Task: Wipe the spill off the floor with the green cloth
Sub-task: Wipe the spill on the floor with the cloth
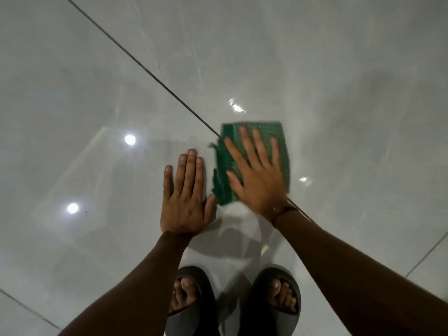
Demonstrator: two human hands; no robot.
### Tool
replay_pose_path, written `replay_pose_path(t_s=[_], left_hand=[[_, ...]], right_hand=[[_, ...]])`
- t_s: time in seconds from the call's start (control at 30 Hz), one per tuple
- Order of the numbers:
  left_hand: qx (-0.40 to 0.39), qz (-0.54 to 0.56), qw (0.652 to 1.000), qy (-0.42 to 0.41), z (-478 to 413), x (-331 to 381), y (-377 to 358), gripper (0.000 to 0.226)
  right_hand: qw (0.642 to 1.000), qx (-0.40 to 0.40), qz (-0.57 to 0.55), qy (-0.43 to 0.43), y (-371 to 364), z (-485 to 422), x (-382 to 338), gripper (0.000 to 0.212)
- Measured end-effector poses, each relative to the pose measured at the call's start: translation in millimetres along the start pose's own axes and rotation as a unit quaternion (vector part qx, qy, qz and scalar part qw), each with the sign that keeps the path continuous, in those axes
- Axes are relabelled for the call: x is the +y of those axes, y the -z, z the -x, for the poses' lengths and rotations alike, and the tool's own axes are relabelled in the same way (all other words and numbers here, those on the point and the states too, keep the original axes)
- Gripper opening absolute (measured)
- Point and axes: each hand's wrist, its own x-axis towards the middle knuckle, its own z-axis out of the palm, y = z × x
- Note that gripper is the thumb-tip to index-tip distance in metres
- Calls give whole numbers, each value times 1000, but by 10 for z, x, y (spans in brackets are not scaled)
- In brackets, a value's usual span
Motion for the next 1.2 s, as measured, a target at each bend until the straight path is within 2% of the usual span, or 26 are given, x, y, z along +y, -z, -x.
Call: replay_pose_path(t_s=[0.03,0.1,0.17,0.23,0.3,0.37,0.47,0.53,0.63,0.73,0.8,0.87,0.93,0.97,1.0,1.03,1.1,1.17,1.2], left_hand=[[2,6,1000,0,-5,2,2,89],[5,15,1000,5,-29,-2,-6,90],[9,23,1000,6,-26,-13,-13,90],[13,22,1000,3,-16,-15,-34,90],[21,22,1000,2,-11,-12,-52,91],[22,18,1000,6,-4,-26,-64,91],[22,16,1000,4,-28,-21,-47,91],[26,14,1000,5,-18,-11,-38,91],[24,13,1000,5,-24,-15,-58,90],[23,4,1000,2,-22,-12,-69,91],[13,4,1000,5,-19,-12,-46,91],[12,-2,1000,2,-33,-6,-14,91],[14,-4,1000,1,-45,0,-1,91],[12,-1,1000,3,-38,8,11,91],[10,0,1000,7,-26,13,19,90],[10,-1,1000,8,-21,9,20,90],[7,-3,1000,1,-39,5,19,91],[1,-10,1000,4,-38,9,14,90],[-2,-11,1000,6,-32,18,20,90]], right_hand=[[1000,1,-5,-17,-8,171,156,75],[991,14,-9,-129,44,247,507,75],[956,46,-8,-289,155,-18,709,72],[930,80,-21,-358,264,-477,697,72],[942,81,-35,-324,316,-873,533,73],[967,72,-32,-242,268,-1053,269,72],[997,53,11,-60,131,-781,49,75],[999,26,11,-25,53,-370,189,77],[990,27,5,-136,106,-106,557,75],[943,89,-35,-319,231,-623,574,73],[933,94,-62,-342,322,-992,429,75],[964,72,-40,-254,271,-1041,340,76],[993,51,3,-106,170,-698,376,79],[998,35,17,-50,121,-416,437,80],[999,12,16,-34,99,-133,531,81],[998,5,11,-62,79,81,658,81],[974,27,-12,-223,121,128,887,81],[888,100,-56,-446,222,-293,903,94],[845,128,-81,-513,262,-564,857,102]])
